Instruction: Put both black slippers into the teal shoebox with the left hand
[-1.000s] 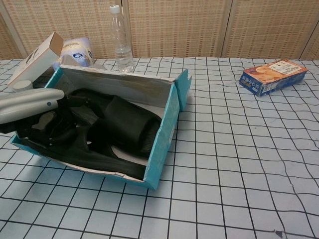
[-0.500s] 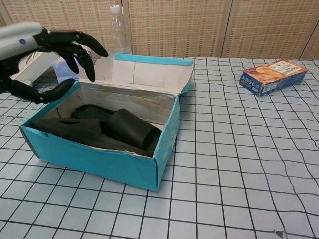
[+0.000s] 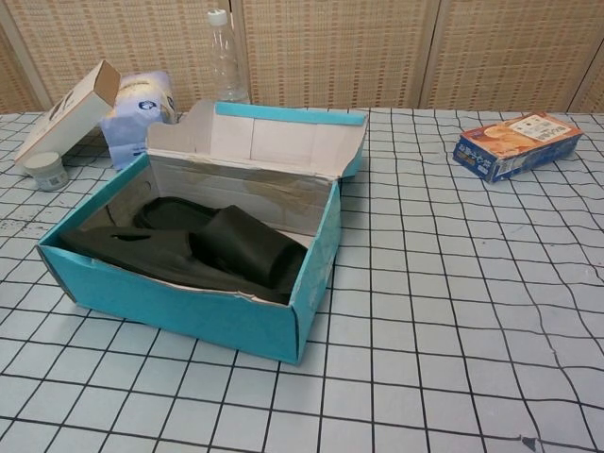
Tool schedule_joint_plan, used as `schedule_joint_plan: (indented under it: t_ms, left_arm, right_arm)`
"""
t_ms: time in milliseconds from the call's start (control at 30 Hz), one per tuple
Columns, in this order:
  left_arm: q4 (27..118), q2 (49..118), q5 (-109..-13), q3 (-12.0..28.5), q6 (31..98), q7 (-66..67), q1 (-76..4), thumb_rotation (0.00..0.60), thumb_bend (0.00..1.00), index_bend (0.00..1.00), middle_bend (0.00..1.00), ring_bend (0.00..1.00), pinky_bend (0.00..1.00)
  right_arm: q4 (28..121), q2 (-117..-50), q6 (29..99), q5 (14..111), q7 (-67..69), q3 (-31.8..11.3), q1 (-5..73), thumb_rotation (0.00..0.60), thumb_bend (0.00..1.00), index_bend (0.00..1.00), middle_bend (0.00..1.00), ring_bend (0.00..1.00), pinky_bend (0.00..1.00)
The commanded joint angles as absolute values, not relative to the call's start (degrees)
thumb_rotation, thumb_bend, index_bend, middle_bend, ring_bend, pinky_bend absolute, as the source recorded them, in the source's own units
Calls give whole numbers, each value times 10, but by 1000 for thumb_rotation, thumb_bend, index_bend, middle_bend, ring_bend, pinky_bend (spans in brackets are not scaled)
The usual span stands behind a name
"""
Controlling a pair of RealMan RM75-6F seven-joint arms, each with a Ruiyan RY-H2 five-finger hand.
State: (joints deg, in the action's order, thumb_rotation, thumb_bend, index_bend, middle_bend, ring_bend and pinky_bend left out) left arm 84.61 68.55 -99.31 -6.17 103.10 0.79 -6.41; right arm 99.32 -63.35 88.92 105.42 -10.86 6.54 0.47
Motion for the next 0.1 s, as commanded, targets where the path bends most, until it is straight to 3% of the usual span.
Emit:
schedule_joint_plan:
  t_ms: [33, 100]
  left_arm:
    - [816, 704, -982, -60, 1048, 24, -40, 572, 466, 0, 24, 0, 82]
    - [816, 703, -981, -59, 1042, 26, -39, 571, 466, 0, 17, 0, 83]
  right_arm:
    - [997, -635, 883, 1046, -116, 65, 3, 525, 154, 0, 0, 0, 0]
    - [998, -635, 881, 1045, -121, 65, 2, 525, 154, 0, 0, 0, 0]
